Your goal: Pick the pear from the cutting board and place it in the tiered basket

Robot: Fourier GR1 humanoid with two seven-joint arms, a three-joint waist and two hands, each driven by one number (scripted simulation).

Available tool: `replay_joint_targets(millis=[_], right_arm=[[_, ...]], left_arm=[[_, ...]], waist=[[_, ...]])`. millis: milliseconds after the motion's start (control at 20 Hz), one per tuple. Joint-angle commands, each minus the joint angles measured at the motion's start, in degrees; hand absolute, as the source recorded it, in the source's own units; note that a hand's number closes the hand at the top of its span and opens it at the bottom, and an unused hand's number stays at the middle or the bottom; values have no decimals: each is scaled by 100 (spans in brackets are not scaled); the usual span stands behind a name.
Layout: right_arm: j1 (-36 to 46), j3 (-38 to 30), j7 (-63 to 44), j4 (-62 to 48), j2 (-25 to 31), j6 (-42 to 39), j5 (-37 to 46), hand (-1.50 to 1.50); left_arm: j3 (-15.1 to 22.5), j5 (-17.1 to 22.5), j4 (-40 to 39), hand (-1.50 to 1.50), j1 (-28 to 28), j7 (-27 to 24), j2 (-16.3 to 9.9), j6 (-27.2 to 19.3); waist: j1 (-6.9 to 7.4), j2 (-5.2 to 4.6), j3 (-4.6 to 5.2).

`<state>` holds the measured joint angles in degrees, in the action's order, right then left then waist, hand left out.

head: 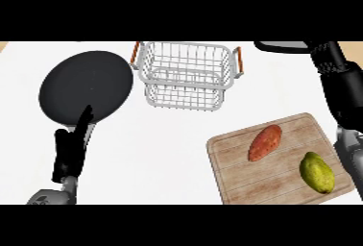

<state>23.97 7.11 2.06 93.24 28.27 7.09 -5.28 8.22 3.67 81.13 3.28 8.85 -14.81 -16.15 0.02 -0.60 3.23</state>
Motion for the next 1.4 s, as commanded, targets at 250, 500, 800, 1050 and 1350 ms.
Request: replay_joint_targets(millis=[250,500,800,1050,1350], right_arm=[[-1645,-1886,446,113,-1701,1208,-2170,150],[-2809,-3026,201,-707,-2537,2407,-2589,-150],[-5018,-2622,487,854,-2406,812,-2550,-150],[-6000,-2436,-991,1877,-1321,1065,-1841,-150],[-6510,-2884,-3143,2528,337,1031,-1548,-150]], left_arm=[[-39,542,375,0,55,-131,172,424],[26,809,606,0,-67,-58,280,634],[-19,1010,381,0,726,383,93,1128],[149,992,623,0,297,214,150,1218],[277,822,335,0,597,168,307,1155]], waist=[[-896,179,-445],[-886,118,-366],[-292,83,-317],[-145,73,-299],[-69,16,-290]])
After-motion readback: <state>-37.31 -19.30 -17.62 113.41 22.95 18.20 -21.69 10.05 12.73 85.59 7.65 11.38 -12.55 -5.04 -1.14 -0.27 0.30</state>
